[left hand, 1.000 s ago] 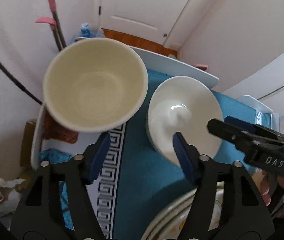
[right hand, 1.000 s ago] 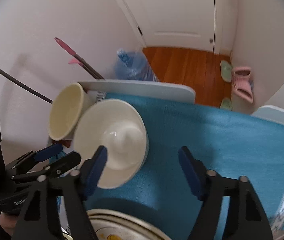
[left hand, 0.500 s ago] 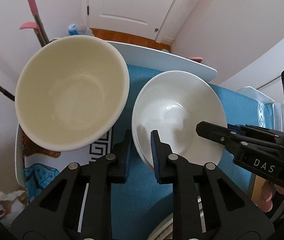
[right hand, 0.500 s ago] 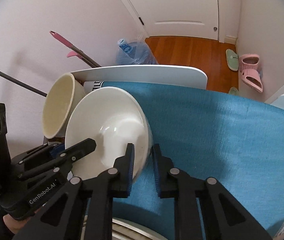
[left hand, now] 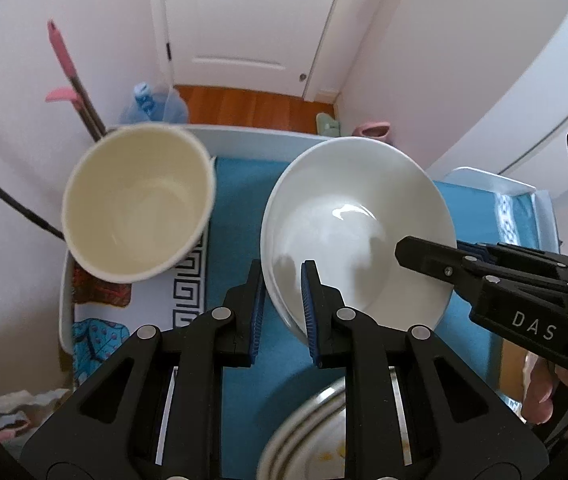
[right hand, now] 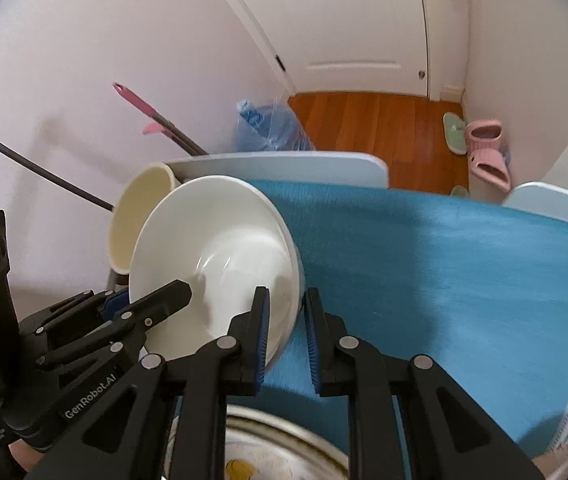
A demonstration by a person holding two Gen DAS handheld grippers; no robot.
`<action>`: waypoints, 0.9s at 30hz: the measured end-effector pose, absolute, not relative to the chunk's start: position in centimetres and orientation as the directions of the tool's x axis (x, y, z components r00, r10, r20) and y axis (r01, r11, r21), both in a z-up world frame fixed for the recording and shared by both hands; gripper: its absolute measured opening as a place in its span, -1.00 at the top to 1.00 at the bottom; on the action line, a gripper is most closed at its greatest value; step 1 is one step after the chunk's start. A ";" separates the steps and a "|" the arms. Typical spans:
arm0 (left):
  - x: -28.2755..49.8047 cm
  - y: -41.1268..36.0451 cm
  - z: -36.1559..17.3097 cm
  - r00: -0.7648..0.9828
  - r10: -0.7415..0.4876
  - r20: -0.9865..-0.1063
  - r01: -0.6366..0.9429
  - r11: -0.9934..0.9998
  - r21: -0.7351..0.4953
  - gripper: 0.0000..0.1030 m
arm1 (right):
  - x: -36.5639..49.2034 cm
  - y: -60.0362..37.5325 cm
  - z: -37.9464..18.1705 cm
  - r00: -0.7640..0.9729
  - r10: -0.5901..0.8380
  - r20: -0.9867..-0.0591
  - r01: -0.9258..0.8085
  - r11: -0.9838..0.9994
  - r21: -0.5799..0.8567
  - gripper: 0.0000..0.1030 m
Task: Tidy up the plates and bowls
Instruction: 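Carry the white bowl over the taupe dish and lower it inside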
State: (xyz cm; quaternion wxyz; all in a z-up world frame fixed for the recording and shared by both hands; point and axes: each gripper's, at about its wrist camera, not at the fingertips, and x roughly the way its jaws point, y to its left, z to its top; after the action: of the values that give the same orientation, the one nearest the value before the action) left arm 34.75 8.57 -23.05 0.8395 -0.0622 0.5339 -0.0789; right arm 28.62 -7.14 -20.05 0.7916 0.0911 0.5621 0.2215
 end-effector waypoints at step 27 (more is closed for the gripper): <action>21.8 -18.3 -17.6 0.402 -0.313 -0.860 0.185 0.948 -0.258 0.70 | 14.4 -33.7 -14.0 0.386 0.376 -0.843 -0.177 0.926 0.333 0.69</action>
State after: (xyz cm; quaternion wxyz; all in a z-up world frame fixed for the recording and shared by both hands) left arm 21.84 -18.31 -17.57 0.8351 -0.0606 0.5260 -0.1491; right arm 14.37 -33.70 -13.98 0.8270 0.0943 0.5285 0.1672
